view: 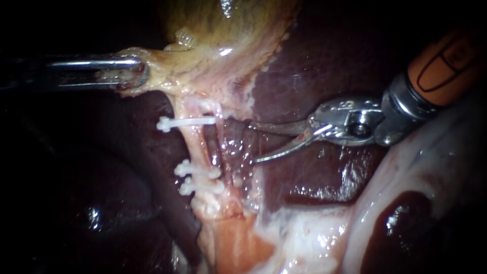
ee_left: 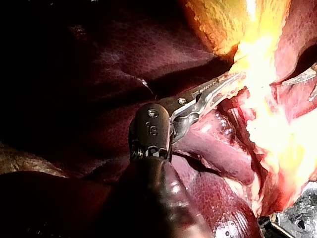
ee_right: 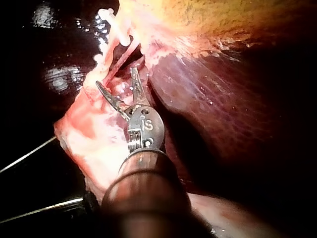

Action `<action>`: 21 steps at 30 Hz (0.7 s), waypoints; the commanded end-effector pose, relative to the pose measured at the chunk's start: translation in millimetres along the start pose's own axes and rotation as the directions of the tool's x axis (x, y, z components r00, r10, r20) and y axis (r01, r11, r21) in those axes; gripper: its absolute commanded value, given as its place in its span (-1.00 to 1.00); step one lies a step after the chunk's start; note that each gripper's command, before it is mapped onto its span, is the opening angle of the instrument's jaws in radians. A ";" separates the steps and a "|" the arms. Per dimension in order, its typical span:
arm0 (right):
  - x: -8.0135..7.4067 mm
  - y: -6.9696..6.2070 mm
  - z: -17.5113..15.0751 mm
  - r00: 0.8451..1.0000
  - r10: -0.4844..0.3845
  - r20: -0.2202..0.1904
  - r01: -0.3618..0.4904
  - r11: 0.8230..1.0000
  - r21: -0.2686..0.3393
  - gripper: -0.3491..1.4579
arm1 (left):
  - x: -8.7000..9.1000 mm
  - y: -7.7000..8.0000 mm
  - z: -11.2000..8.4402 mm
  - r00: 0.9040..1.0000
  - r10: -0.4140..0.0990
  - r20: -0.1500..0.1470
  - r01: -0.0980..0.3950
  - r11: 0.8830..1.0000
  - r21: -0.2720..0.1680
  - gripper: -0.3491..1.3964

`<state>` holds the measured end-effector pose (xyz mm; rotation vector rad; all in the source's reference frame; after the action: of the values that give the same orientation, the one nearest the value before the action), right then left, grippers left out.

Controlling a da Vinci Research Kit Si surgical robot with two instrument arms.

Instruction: Go to the cutting position left tube

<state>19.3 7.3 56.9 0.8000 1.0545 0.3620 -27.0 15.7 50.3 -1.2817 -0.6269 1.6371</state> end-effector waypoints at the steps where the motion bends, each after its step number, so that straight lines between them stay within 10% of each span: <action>1: 0.2 -0.3 0.3 1.000 -0.002 0.001 0.002 1.000 0.010 0.88 | 0.0 0.0 0.0 1.000 0.000 0.000 0.000 1.000 0.000 -1.00; 21: -2.1 1.9 7.2 0.999 0.038 0.026 -0.039 0.999 0.022 0.90 | 0.0 0.1 -0.1 1.000 0.000 0.000 0.000 1.000 0.000 -1.00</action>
<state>25.1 4.5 62.1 0.8444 1.0130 0.3764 -27.0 15.6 50.2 -1.2816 -0.6269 1.6371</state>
